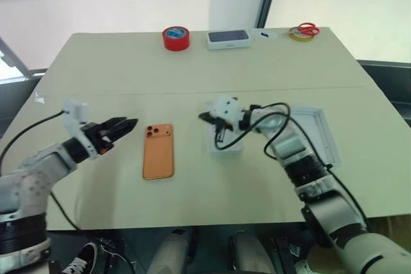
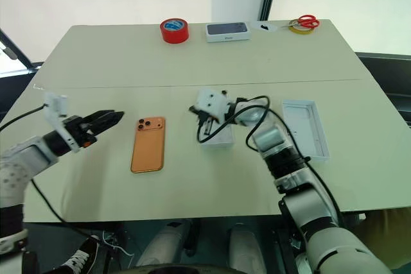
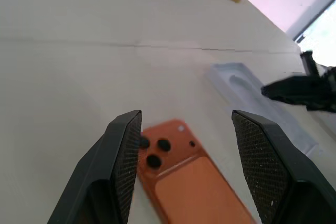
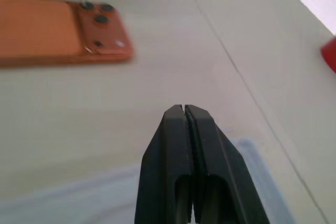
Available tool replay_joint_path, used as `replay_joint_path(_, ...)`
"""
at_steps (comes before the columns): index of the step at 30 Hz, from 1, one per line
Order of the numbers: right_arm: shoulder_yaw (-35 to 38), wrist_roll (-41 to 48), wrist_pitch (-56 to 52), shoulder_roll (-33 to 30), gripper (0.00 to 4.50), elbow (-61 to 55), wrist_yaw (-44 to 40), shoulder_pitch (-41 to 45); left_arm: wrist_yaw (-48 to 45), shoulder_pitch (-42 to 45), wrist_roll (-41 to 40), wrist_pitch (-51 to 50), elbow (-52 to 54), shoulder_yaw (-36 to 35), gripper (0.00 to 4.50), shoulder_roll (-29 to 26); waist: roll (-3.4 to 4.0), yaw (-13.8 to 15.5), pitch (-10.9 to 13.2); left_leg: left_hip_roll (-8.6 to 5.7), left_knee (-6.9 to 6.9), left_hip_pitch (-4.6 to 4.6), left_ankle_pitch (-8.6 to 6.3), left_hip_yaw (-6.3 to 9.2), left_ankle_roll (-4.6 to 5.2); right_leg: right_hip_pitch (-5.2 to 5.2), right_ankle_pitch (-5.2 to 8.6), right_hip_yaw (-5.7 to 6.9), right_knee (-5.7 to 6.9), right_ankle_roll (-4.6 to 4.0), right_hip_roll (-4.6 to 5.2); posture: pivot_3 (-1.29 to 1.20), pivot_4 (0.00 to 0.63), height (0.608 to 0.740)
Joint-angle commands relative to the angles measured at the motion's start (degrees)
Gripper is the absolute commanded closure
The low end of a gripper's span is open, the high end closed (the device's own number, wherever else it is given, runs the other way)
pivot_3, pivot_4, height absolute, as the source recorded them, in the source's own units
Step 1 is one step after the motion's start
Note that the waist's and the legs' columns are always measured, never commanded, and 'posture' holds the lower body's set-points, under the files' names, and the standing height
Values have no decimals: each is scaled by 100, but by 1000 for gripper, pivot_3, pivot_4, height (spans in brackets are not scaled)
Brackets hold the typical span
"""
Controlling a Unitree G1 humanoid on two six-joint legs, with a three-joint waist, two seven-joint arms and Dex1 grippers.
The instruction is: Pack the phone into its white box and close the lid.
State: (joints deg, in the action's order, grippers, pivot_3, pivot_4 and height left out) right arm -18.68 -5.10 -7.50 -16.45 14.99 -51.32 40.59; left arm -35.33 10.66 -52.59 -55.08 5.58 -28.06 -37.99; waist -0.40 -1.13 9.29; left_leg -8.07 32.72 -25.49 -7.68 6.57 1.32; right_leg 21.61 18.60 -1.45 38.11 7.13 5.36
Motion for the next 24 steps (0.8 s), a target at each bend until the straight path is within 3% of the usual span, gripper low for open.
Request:
replay_joint_path(1, -519, -170, -278, 119, 4430, -958, -100, -186, 9, -278, -359, -637, -161, -235, 1631, -185, 0, 24, 0, -1, 0, 0, 0, -1, 0, 0, 0, -1, 0, 0, 1, 0, 150, 740)
replay_joint_path(5, -1131, -621, -436, 203, 4430, -1074, -15, -359, -78, -581, -128, -478, -135, 26, 1631, -138, -6, 66, -4, -3, 0, 1, -1, -2, -1, -4, 3, 1, -1, -13, 5, 0, 150, 740)
replay_joint_path(12, -1685, -1451, -374, 54, 4430, -453, 93, -65, 341, -389, 11, -556, 285, 534, 1631, 202, -8, 35, -5, -3, -5, 2, 1, -2, -5, 0, 3, 0, -2, -23, 7, 0, 150, 740)
replay_joint_path(21, -1681, -1438, -346, 205, 4430, -366, 42, -54, 530, -358, 197, -1097, 34, 1177, 1631, 314, -11, 35, -13, -3, -34, 18, 8, -2, -15, -2, -2, -2, -4, -14, 8, 0, 150, 740)
replay_joint_path(24, -1681, -1477, -322, 229, 4430, -293, 75, -22, 634, -169, -145, -1388, -185, 1000, 1631, 654, 8, 53, -34, -3, -41, 24, 9, -2, -16, -6, 0, -2, -7, -17, 10, 0, 150, 740)
